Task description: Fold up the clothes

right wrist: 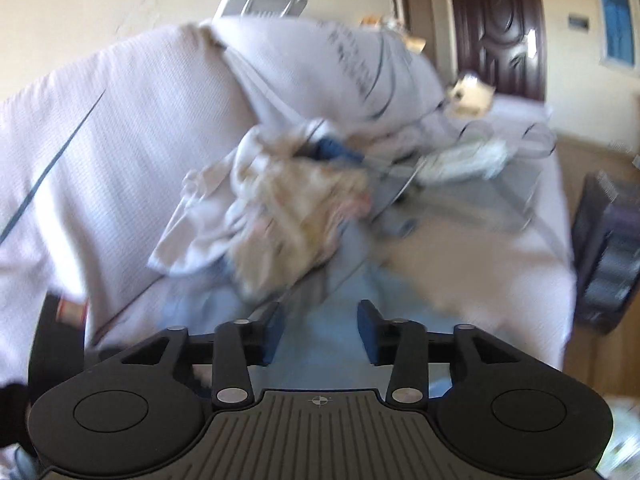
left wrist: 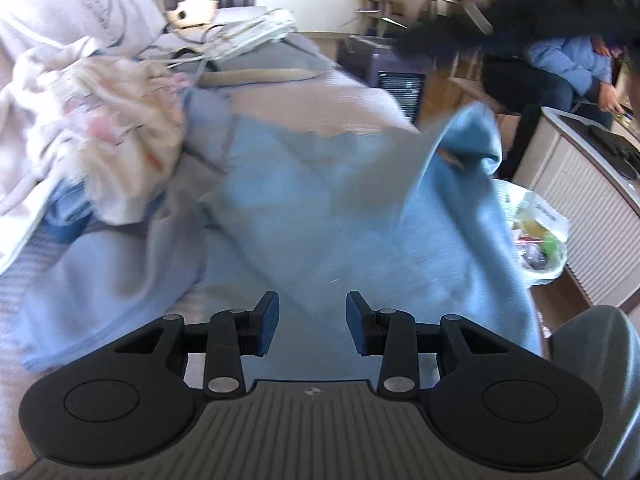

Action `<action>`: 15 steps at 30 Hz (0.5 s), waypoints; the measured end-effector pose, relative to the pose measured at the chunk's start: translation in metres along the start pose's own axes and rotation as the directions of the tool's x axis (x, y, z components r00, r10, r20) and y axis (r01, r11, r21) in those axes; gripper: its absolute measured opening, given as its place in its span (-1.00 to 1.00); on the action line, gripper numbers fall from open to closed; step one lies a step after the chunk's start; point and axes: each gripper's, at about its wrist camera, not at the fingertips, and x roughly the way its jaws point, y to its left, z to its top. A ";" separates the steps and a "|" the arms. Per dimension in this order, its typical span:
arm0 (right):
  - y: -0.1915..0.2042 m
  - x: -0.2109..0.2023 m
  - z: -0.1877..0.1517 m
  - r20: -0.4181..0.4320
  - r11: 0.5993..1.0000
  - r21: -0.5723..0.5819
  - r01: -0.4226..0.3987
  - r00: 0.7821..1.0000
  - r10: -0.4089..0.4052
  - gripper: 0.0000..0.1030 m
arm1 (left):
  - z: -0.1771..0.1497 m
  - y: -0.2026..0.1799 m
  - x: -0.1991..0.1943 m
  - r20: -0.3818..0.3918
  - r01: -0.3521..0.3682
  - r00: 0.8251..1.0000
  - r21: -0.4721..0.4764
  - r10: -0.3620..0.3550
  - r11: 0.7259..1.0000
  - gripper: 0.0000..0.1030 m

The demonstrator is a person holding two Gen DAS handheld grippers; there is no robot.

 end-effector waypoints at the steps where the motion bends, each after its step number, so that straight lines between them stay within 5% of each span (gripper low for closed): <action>1: -0.007 -0.008 -0.008 -0.003 0.999 0.042 0.019 1.000 -0.019 -0.19 | -0.001 0.005 0.000 -0.005 -0.008 1.000 -0.010 0.008 1.000 -0.33; 8: -0.058 -0.059 -0.067 -0.057 0.926 0.326 0.189 0.982 -0.180 -0.19 | 0.005 0.001 0.009 -0.008 0.034 0.999 -0.005 -0.034 0.999 -0.27; 11: -0.085 -0.072 -0.092 -0.122 0.858 0.417 0.301 0.954 -0.275 -0.19 | 0.016 -0.016 0.018 0.005 0.047 0.999 0.061 -0.048 0.997 -0.23; 15: -0.101 -0.070 -0.113 -0.142 0.806 0.484 0.341 0.939 -0.312 -0.19 | 0.033 -0.045 0.032 0.016 0.071 0.997 0.159 -0.075 0.985 -0.19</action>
